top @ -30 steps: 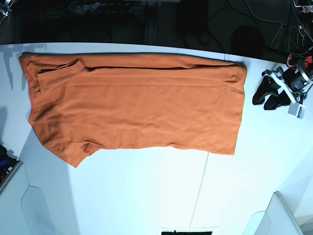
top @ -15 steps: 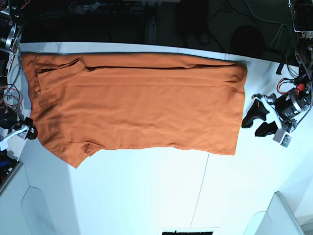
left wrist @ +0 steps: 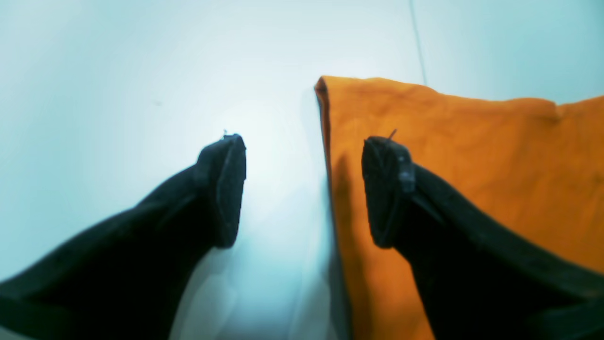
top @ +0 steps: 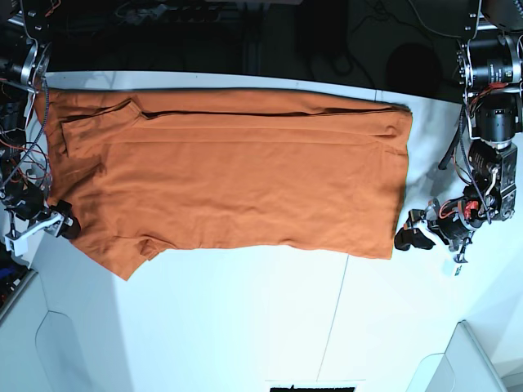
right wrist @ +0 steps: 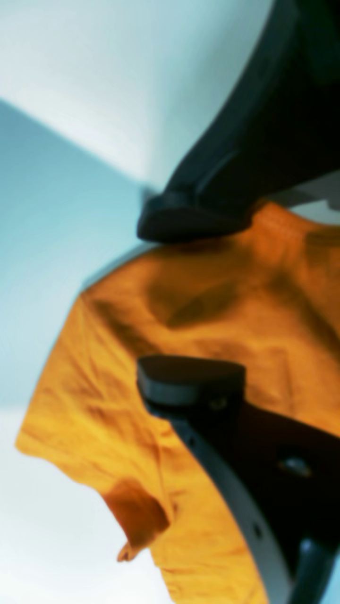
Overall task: Layout the t-shirt on the table in an organized manner, then fold the t-shirt properly
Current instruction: 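Grasp the opposite side edge of the shirt with both grippers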
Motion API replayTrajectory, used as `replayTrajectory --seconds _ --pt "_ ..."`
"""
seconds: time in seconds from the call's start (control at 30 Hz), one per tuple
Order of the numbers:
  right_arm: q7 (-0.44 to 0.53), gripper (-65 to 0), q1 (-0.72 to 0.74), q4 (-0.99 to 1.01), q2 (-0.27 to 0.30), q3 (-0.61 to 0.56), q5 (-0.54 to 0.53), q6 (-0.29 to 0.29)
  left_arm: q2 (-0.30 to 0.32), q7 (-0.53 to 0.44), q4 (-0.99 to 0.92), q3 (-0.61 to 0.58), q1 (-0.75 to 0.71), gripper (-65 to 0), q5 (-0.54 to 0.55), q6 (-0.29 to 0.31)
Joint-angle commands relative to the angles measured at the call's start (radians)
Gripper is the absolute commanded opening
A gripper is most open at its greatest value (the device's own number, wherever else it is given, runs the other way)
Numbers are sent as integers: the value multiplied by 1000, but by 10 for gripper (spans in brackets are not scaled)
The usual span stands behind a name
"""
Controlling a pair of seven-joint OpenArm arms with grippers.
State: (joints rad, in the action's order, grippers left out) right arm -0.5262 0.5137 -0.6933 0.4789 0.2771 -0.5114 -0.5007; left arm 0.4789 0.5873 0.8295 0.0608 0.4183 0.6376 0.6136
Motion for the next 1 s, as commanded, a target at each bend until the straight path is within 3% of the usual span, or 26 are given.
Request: replayTrajectory --seconds 0.0,0.2,0.37,0.43,0.5,0.57,0.7,0.77,0.8,0.83,0.97 --pt "-5 -275 24 -10 17 2 -4 3 -2 -31 -14 4 37 -242 13 13" --pt "-5 -275 24 -10 16 2 -5 -27 -79 -75 -94 4 55 -243 -58 11" --pt "-27 -277 23 -10 16 2 -5 -28 -95 -83 -94 4 55 -245 -63 8" --pt "-31 -277 24 -10 16 2 -5 -37 -94 -82 -94 4 55 -294 -88 8" --pt "-31 -278 24 -10 16 2 -5 -59 -94 -76 -94 4 55 -396 -101 8" --pt "-31 -323 24 -11 16 2 -5 -77 -94 -66 -94 4 55 -494 -101 9" --pt "-31 -456 25 -11 16 2 -4 -81 -93 -63 -94 4 55 -582 -101 64" --pt "-31 -555 27 -11 17 2 -4 -80 -93 -49 -92 4 55 -650 -98 85" --pt "-31 -624 27 -13 18 2 -4 -79 -93 -40 -87 4 55 -650 -94 85" --pt "-31 -650 27 -13 20 2 -4 -79 -93 -28 -80 4 55 -650 -83 85" --pt "-31 -650 26 -37 38 2 -5 -79 -82 60 -19 4 55 -650 1 85"
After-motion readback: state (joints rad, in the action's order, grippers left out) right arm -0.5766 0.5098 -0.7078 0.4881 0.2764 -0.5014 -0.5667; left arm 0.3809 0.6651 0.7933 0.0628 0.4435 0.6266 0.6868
